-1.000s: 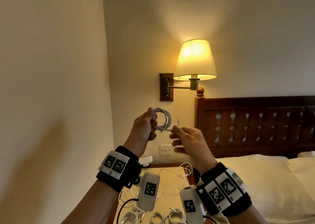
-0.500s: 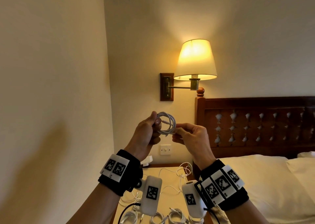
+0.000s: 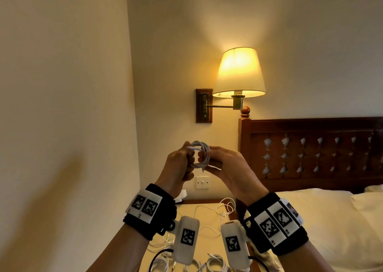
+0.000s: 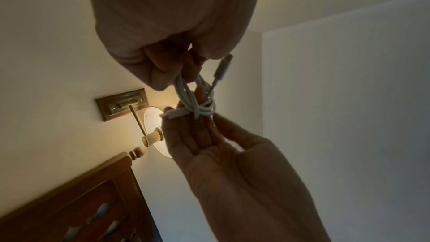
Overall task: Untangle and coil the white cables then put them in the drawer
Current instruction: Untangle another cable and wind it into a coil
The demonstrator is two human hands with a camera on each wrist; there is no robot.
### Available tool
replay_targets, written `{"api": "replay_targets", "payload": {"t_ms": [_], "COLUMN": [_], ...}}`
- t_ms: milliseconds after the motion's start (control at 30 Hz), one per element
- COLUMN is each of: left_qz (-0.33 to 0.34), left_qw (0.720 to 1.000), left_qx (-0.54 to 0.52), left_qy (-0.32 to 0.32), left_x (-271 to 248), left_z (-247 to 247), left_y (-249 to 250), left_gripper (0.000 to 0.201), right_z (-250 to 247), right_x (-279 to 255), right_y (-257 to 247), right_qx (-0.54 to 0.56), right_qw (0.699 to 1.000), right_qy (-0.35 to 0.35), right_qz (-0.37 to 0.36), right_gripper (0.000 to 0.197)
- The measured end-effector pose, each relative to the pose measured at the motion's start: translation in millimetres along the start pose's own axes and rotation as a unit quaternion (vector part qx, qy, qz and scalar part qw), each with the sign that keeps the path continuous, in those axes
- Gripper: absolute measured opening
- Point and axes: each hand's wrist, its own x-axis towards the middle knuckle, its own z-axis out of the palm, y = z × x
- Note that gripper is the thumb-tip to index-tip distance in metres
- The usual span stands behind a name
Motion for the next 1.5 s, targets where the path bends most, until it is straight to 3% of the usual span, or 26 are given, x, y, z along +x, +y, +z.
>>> {"api": "replay_targets", "payload": {"t_ms": [167,233,333,400,533,600,667,800,933,1133,1233,1500], "left_qz": [0.003,0.083,0.285,0.373,0.457,0.461,0.449,0.358,0.282,0.148,0.075,-0.006], "left_qw": [0.999,0.992,0.919,0.873,0.809,0.797,0.804,0.878,0.933,0.984,0.996,0.995], "left_qx": [0.041,0.100,0.265,0.288,0.335,0.357,0.362,0.304,0.218,0.089,0.048,-0.018], "left_qy": [0.016,0.003,0.065,0.126,0.157,0.157,0.146,0.096,0.060,0.036,0.032,0.093], "left_x": [-3.8,-5.2,-0.9,5.8,11.7,11.6,11.4,10.6,9.5,-3.6,-12.7,-5.4], "left_z": [0.7,3.2,0.8,-4.5,-13.1,-16.7,-19.2,-17.7,-19.8,-15.2,-13.6,-17.0], "left_y": [1.1,-0.1,-6.8,-10.4,-7.8,-5.5,-6.1,-12.8,-14.6,-38.5,-59.4,-121.1], "left_gripper": [0.056,0.055,0.051,0.036,0.017,0.019,0.024,0.022,0.017,0.033,0.034,0.020], "right_z": [-5.6,-6.3,-6.5,-7.2,-11.9,-15.4,-18.1,-19.9,-23.5,-29.0,-31.6,-61.6], "right_x": [1.1,2.4,2.1,1.1,-1.9,-2.2,-1.6,1.3,-0.2,-6.3,-11.4,-57.9], "right_y": [2.6,0.4,-4.1,-5.3,-1.5,0.4,0.9,1.1,5.8,27.2,40.0,84.6], "right_qx": [-0.034,-0.031,-0.032,-0.040,-0.069,-0.118,-0.158,-0.167,-0.152,-0.114,-0.100,-0.197], "right_qw": [0.998,0.998,0.998,0.998,0.997,0.991,0.985,0.984,0.987,0.993,0.994,0.978], "right_qy": [0.019,0.020,-0.001,-0.010,-0.014,-0.014,-0.018,-0.032,-0.032,0.021,0.033,0.055], "right_qz": [-0.040,-0.048,-0.051,-0.041,-0.040,-0.058,-0.065,-0.058,-0.038,-0.031,-0.022,0.049], "right_gripper": [0.025,0.026,0.027,0.025,0.024,0.025,0.025,0.022,0.022,0.023,0.024,0.027]}}
